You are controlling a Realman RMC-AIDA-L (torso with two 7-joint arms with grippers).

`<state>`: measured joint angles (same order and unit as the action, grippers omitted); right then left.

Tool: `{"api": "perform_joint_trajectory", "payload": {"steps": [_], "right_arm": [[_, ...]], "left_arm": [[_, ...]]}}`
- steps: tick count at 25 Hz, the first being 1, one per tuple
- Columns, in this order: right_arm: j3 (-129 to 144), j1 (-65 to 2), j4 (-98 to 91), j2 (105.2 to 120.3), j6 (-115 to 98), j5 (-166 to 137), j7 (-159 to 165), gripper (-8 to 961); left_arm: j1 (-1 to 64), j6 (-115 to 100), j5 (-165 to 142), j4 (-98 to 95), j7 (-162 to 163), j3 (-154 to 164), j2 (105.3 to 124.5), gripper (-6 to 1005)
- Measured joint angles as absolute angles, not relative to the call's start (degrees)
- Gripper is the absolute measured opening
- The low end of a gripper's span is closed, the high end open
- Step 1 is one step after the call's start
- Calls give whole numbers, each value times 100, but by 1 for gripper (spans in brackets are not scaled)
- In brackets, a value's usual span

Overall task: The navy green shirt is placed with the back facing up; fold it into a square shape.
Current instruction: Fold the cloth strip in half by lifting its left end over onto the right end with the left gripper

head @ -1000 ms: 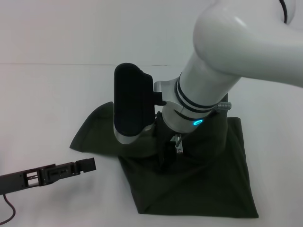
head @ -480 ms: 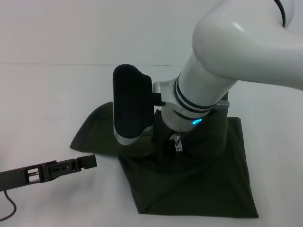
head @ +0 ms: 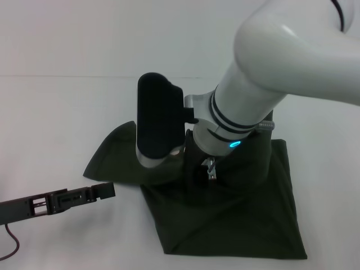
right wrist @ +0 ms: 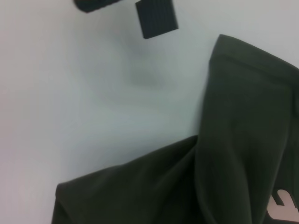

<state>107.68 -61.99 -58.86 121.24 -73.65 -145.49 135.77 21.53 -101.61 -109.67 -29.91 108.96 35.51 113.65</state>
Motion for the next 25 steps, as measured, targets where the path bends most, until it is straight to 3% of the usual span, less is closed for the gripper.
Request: {"api": "perform_joint_trajectory", "payload": {"steps": [6, 15, 25], "right_arm": [[10203, -5723, -6429, 12079, -7566, -14341, 13698, 20], [9048, -4364, -7539, 12033, -7744, -13679, 13662, 21], [7727, -3039, -7462, 12005, -7769, -12154, 12926, 20]], "left_arm": [[2169, -10166, -10964, -2988, 10922, 3551, 11355, 873], [2259, -10246, -10968, -2975, 11106, 3555, 11325, 872], [2396, -10442, -10969, -2948, 11216, 3656, 11319, 873]]}}
